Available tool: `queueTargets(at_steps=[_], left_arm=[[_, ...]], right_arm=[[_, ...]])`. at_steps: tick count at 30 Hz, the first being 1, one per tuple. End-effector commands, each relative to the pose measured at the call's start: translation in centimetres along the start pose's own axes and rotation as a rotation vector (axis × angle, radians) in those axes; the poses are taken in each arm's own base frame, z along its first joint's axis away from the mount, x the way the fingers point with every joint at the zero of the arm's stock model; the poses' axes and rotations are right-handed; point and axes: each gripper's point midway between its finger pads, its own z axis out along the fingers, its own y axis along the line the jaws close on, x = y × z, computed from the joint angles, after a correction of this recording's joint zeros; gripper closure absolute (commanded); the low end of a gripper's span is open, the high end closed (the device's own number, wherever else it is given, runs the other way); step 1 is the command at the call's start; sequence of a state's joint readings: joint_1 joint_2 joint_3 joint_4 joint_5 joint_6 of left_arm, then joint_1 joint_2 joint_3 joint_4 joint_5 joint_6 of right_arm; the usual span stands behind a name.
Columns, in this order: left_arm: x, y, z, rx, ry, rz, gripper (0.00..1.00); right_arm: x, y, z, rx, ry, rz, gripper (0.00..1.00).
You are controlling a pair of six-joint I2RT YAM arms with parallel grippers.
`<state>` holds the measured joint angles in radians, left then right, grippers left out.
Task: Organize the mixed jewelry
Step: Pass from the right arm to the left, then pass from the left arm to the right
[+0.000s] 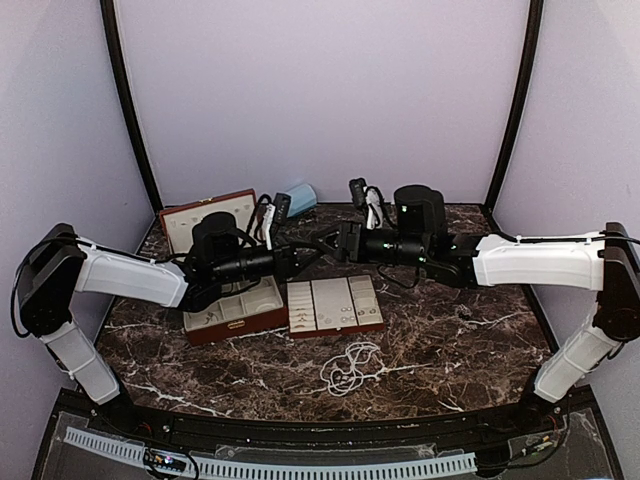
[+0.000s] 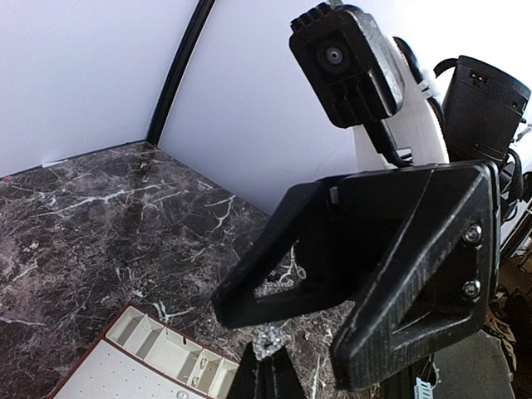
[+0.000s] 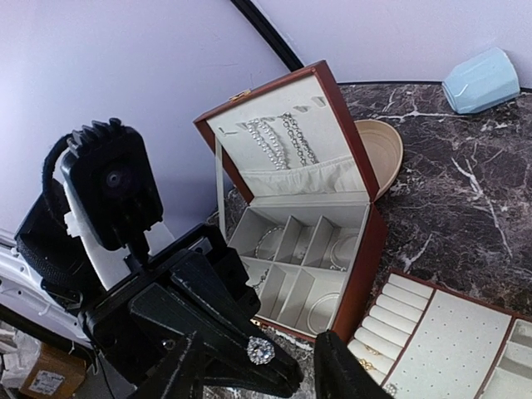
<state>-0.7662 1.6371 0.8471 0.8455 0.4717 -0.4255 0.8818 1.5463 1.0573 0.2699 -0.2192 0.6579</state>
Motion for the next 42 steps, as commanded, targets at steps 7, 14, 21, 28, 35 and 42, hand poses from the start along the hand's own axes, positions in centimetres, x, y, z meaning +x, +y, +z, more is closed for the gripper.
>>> queueTargets(at_steps=[7, 14, 21, 28, 35, 42], left_arm=[[-0.1, -0.8, -1.3, -0.038, -0.043, 0.268, 1.00], [0.1, -1.4, -1.4, -0.147, -0.069, 0.489, 1.00], [0.3, -1.6, -1.0, -0.220, -0.077, 0.604, 1.00], [0.3, -2.1, -1.2, -0.225, -0.091, 0.634, 1.00], [0.5, -2.7, -1.2, -0.211, -0.097, 0.646, 1.00], [0.6, -3.1, -1.0, -0.196, -0.100, 0.660, 1.00]], right_arm=[[-2.3, 0.8, -1.8, -0.021, -0.021, 0.062, 0.39], [-0.1, 1.0, -2.0, -0.058, 0.144, 0.182, 0.55], [0.1, 2.4, -3.2, -0.111, 0.167, 0.232, 0.65], [0.3, 2.2, -3.5, -0.090, 0.179, 0.238, 0.68], [0.7, 2.4, -2.7, -0.118, 0.204, 0.270, 0.71], [1.3, 2.3, -2.2, -0.130, 0.231, 0.291, 0.73]])
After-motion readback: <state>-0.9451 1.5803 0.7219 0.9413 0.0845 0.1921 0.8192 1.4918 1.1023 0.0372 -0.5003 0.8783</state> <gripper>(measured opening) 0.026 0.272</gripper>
